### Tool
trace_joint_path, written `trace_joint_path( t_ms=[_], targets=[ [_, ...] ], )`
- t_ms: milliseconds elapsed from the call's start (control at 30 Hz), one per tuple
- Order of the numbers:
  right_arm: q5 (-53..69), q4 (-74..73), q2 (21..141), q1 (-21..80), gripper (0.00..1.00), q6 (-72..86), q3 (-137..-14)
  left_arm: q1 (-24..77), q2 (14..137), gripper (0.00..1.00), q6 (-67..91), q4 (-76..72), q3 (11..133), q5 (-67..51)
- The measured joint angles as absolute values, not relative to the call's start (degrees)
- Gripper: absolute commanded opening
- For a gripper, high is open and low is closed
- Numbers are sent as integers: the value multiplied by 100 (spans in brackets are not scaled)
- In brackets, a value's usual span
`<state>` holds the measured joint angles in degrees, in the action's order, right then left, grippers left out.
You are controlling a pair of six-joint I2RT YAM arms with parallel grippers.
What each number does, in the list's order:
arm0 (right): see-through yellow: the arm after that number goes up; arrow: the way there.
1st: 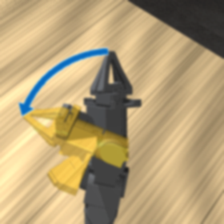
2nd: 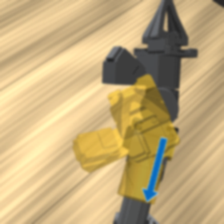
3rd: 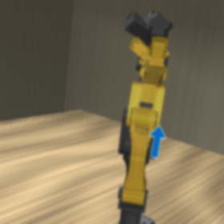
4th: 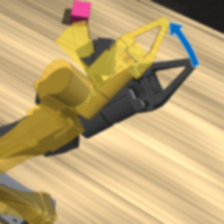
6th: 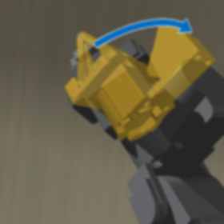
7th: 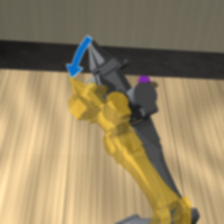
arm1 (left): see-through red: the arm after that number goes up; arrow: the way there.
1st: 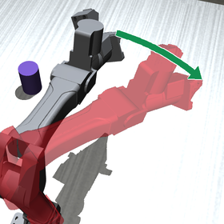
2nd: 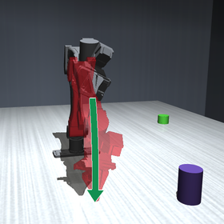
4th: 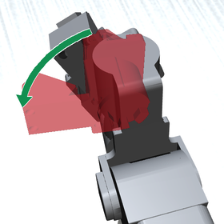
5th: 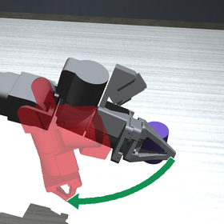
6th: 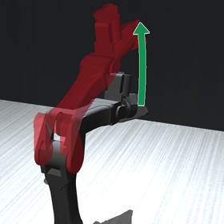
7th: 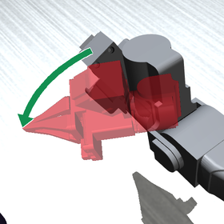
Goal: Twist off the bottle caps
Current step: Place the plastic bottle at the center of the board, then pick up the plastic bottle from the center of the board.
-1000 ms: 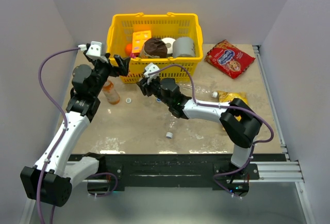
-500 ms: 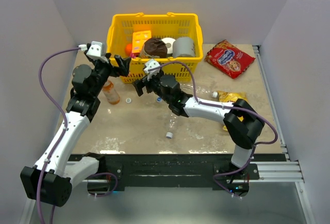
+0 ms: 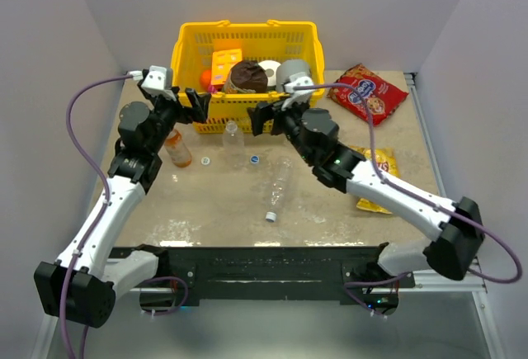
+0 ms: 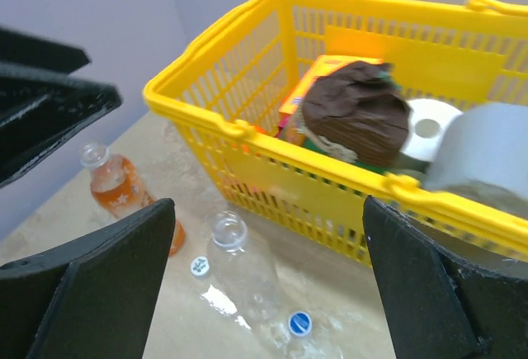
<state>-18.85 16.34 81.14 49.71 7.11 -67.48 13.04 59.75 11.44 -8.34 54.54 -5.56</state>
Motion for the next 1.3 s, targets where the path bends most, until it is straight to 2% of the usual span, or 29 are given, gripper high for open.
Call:
trace_joint_path(
  t_ms=[133, 300, 567, 800, 1067, 1167, 1300],
  targets=[
    [-2069, 945, 7238, 4536, 99, 1393, -6217, 1310, 6093, 100, 1164, -790, 5454, -569],
    [-1992, 222, 6954, 4278, 96, 2300, -5461, 1315, 6123, 100, 1229, -792, 5454, -578],
    [-1391, -231, 7561, 4386, 95, 3354, -4661, 1315, 6123, 100, 1253, -794, 5454, -622],
    [-1111, -176, 8370, 4521, 88, 3704, -4648, 1315, 6171, 100, 1251, -792, 5463, -860],
    [-1304, -316, 8958, 4678, 86, 4040, -4657, 1317, 6182, 100, 1247, -797, 5465, -1039],
    [-1380, -305, 9054, 4718, 82, 4106, -4659, 1317, 6182, 100, 1247, -803, 5465, -1116],
    [-1396, -303, 9220, 4724, 68, 4139, -4659, 1321, 6182, 100, 1243, -805, 5468, -1197]
  ],
)
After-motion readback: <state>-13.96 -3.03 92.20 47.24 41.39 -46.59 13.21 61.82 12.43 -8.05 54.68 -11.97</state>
